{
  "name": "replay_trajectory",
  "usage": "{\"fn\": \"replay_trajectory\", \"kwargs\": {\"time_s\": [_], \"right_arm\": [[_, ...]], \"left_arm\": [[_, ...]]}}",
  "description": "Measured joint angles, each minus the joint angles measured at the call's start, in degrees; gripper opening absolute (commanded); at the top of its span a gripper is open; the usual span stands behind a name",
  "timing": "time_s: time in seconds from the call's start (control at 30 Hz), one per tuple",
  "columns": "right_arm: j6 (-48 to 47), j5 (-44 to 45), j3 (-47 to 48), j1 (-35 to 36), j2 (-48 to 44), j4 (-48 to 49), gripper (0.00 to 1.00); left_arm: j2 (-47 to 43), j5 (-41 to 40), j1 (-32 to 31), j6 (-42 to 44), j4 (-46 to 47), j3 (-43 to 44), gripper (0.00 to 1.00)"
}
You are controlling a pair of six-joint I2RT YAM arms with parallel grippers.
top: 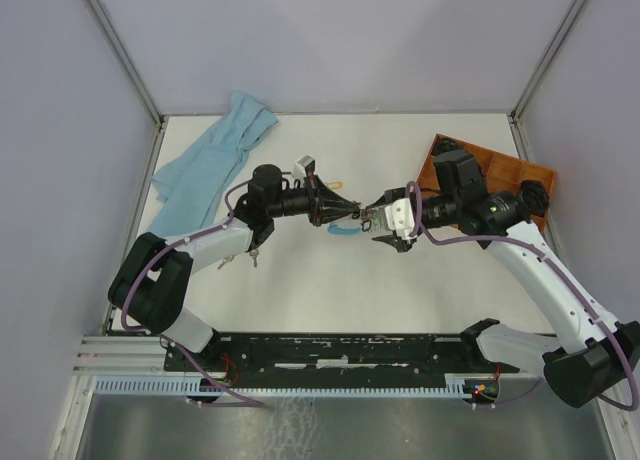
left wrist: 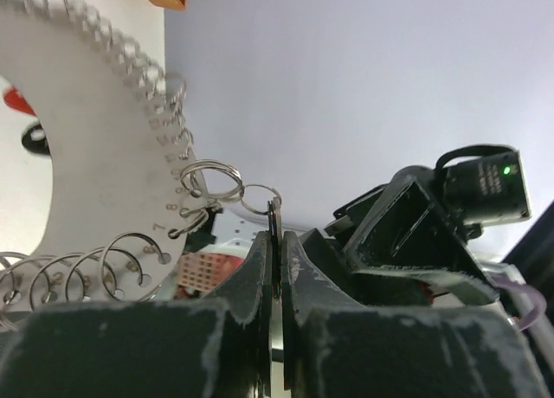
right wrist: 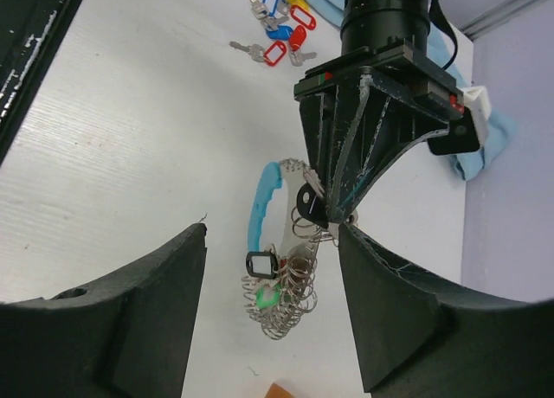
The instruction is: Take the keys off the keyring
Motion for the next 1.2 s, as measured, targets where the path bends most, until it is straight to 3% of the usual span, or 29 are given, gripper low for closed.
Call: {"fn": "replay_trajectory", "kwargs": {"time_s": [0.17, 0.37, 0.73, 1.2], "right_arm": [[-1.36, 2.67, 0.0, 2.29, 0.0, 3.3, 0.65], [-2.38, 6.58, -1.29, 6.51, -0.02, 7.39, 0.59], [-3.63, 15.98, -5.38, 9.73, -0.7, 13.57, 0.47], [-4.0, 21.4, -5.86, 10.21, -1.99, 16.06, 0.29]], "left_arm": [[0.0, -1.22, -0.13, -8.39, 0.2, -0.2, 0.03], [0.72, -1.07, -1.29, -12.66, -0.24, 1.53, 0.03], [1.92, 0.09, -1.99, -13.79, -0.9, 2.99, 0.03], [1.92, 0.33, -2.1, -13.81, -1.11, 3.37, 0.03]]}}
